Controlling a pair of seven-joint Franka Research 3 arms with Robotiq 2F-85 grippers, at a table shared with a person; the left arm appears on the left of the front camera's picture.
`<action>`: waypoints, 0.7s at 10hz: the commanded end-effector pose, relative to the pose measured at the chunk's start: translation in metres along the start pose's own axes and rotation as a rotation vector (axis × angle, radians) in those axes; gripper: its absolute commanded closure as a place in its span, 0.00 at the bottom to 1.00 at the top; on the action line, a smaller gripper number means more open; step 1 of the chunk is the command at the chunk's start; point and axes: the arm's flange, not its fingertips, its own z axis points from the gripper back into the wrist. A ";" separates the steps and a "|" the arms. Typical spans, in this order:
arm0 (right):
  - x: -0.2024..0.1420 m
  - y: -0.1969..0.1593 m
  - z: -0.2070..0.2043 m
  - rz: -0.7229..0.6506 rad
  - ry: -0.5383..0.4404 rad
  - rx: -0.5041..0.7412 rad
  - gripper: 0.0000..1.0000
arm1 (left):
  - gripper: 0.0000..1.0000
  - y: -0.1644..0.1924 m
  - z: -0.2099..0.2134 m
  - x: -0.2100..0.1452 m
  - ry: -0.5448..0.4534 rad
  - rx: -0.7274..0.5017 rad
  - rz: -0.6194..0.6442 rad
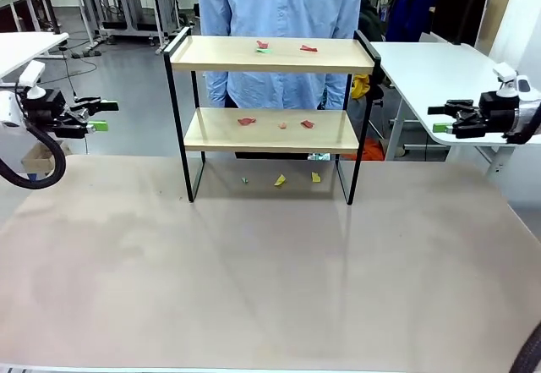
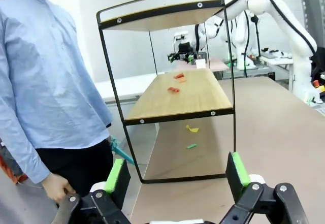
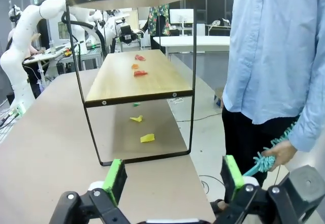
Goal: Clean the shelf.
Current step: Pick up the Duster handed by the human.
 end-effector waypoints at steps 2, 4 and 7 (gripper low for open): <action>0.005 -0.018 -0.001 0.025 -0.077 0.005 0.00 | 0.00 0.019 0.003 0.003 -0.071 -0.030 0.005; 0.005 -0.021 0.002 0.024 -0.101 0.003 0.00 | 0.00 0.026 0.006 -0.004 -0.089 -0.035 0.019; 0.002 -0.015 0.002 0.027 -0.059 0.011 0.00 | 0.00 0.017 0.003 -0.006 -0.052 -0.043 0.006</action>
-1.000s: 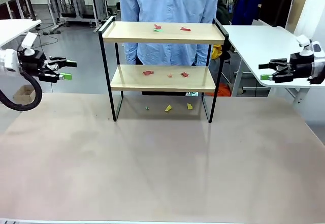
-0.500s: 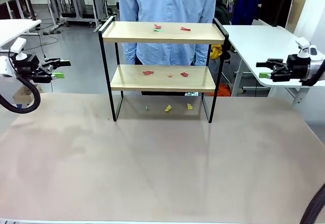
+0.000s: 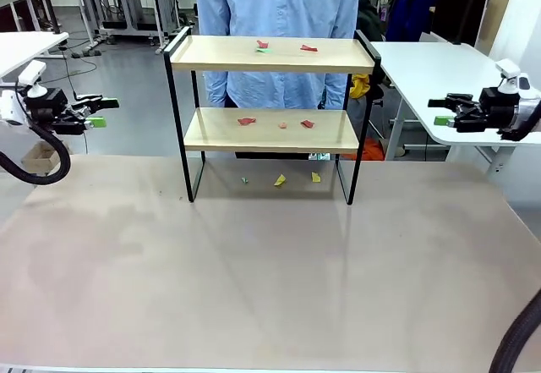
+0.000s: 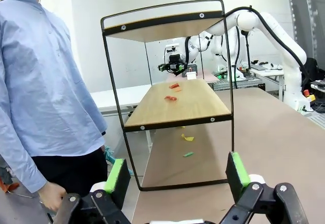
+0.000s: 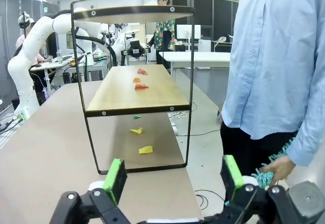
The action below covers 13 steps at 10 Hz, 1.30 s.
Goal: Clean the shelf.
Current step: Pick up the Duster handed by the human.
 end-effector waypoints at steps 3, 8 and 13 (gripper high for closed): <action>0.002 0.000 -0.001 0.006 0.015 -0.022 0.00 | 0.00 -0.002 0.000 0.002 0.009 0.012 -0.019; 0.002 0.000 -0.001 0.006 0.015 -0.022 0.00 | 0.00 -0.002 0.000 0.002 0.009 0.012 -0.019; 0.002 0.000 -0.001 0.006 0.015 -0.022 0.00 | 0.00 -0.002 0.000 0.002 0.009 0.012 -0.019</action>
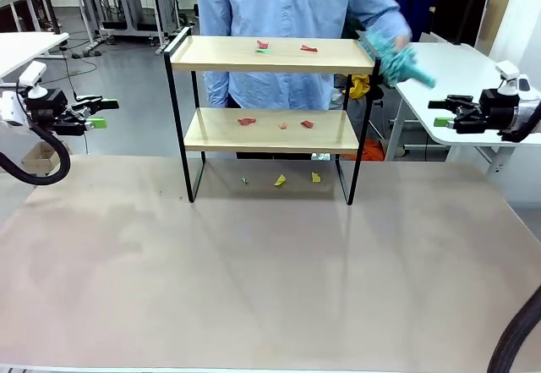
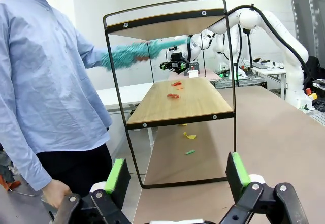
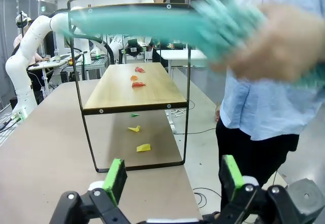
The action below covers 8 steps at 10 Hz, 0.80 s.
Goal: Clean the shelf.
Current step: Pick up the Duster handed by the human.
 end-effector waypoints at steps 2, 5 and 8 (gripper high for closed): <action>0.003 0.002 -0.002 0.007 0.006 -0.010 0.00 | 0.00 -0.003 -0.001 0.003 0.000 0.002 -0.016; 0.003 0.002 -0.002 0.007 0.006 -0.010 0.00 | 0.00 -0.003 -0.001 0.003 0.000 0.002 -0.016; 0.003 0.002 -0.002 0.007 0.006 -0.010 0.00 | 0.00 -0.003 -0.001 0.003 0.000 0.002 -0.016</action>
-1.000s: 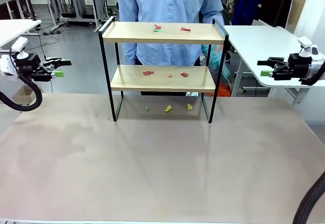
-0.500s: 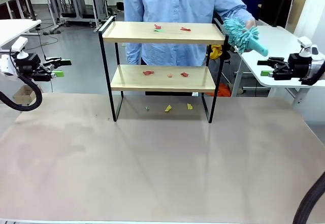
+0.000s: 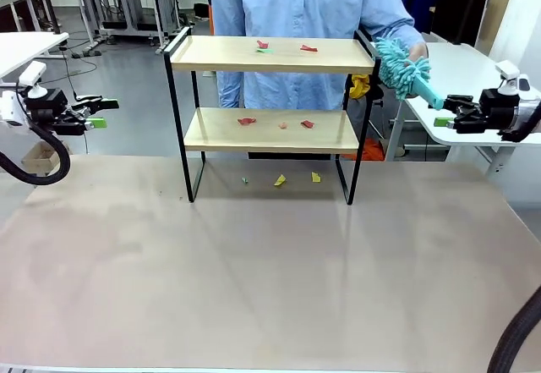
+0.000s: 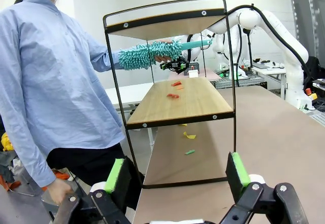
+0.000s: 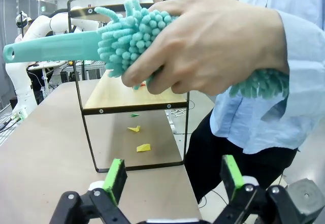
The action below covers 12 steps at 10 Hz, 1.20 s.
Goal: Clean the shelf.
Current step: Pick up the Duster handed by the human.
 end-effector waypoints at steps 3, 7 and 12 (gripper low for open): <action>0.000 0.000 0.000 0.000 0.000 0.000 0.00 | 0.00 -0.003 -0.001 0.003 0.000 0.002 -0.016; 0.129 0.027 0.014 -0.045 0.172 -0.148 0.00 | 0.00 -0.003 -0.001 0.003 0.000 0.002 -0.016; 0.264 0.075 -0.019 -0.328 0.499 -0.537 0.00 | 0.00 -0.003 -0.001 0.003 0.000 0.002 -0.016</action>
